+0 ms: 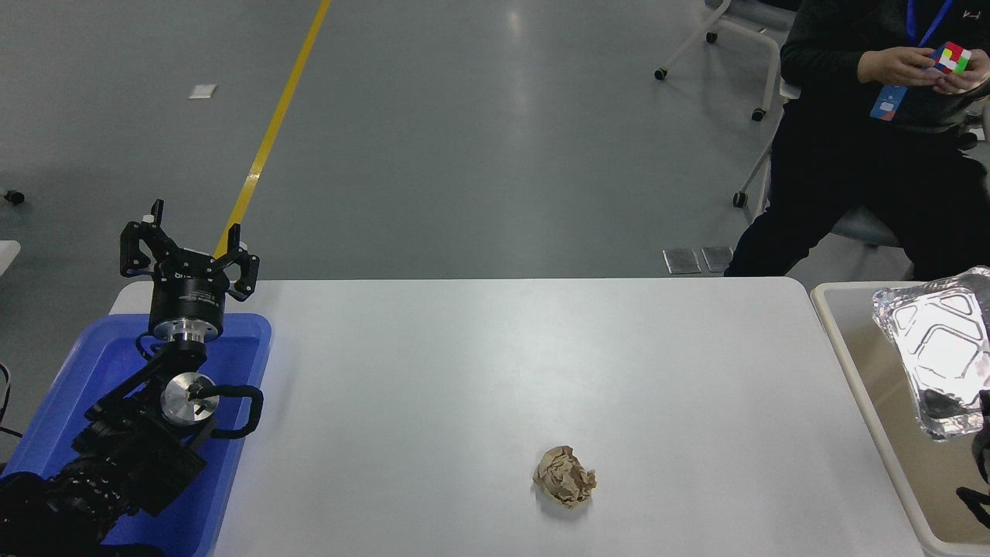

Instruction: Pick up foil plate and place in dustbin

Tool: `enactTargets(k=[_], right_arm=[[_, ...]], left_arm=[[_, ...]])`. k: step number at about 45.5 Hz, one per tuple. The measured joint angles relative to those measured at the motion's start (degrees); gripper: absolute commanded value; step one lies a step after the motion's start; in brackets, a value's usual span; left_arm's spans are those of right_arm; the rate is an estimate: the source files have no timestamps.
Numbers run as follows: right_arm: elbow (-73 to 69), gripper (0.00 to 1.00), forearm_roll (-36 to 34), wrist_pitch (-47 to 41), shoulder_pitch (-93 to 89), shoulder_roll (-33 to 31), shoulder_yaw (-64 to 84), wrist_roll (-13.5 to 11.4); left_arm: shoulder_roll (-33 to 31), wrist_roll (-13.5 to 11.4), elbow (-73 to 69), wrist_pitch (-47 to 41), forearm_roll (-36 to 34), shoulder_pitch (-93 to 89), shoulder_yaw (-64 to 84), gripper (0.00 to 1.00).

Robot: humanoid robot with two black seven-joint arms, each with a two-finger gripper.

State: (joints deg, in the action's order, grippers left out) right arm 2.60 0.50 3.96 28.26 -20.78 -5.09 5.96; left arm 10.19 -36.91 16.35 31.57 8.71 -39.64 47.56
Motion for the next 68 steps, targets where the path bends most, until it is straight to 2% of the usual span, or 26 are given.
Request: enactTargets(k=[3,4,7,8,33,45,53,59,68], right_arm=[[0.0,0.0,0.0,0.1,-0.7,0.2,-0.7,0.0],[0.0,0.11,0.0,0.1,-0.9,0.2,-0.9,0.0],[0.0,0.97,0.0,0.1,-1.3,0.3,-1.4,0.0],[0.0,1.0,0.0,0.1,-1.4,0.3,-1.5,0.0],[-0.1,1.0,0.4,-1.3,0.9,-0.7,-1.8,0.2],[-1.6,1.0,1.0,-6.8,9.9,-5.3,7.2,0.1],[-10.0,1.0,1.7,-8.9,18.9,-11.3,17.3,0.1],[-20.6,1.0,5.2,-9.4,27.8,-16.6,24.1,0.1],[-37.1,1.0,17.7,-9.4,42.2,-21.8,34.3,0.1]], left_arm=[[0.0,0.0,0.0,0.0,0.0,0.0,0.0,0.99],[0.0,0.0,0.0,0.0,0.0,0.0,0.0,0.99],[0.0,0.0,0.0,0.0,0.0,0.0,0.0,0.99],[0.0,0.0,0.0,0.0,0.0,0.0,0.0,0.99],[0.0,0.0,0.0,0.1,0.0,0.0,0.0,0.99],[0.0,0.0,0.0,0.1,0.0,0.0,0.0,0.99],[0.0,0.0,0.0,0.1,0.0,0.0,0.0,0.99],[0.0,0.0,0.0,0.1,-0.1,0.0,0.0,0.99],[0.0,0.0,0.0,0.1,-0.1,0.0,0.0,0.99]])
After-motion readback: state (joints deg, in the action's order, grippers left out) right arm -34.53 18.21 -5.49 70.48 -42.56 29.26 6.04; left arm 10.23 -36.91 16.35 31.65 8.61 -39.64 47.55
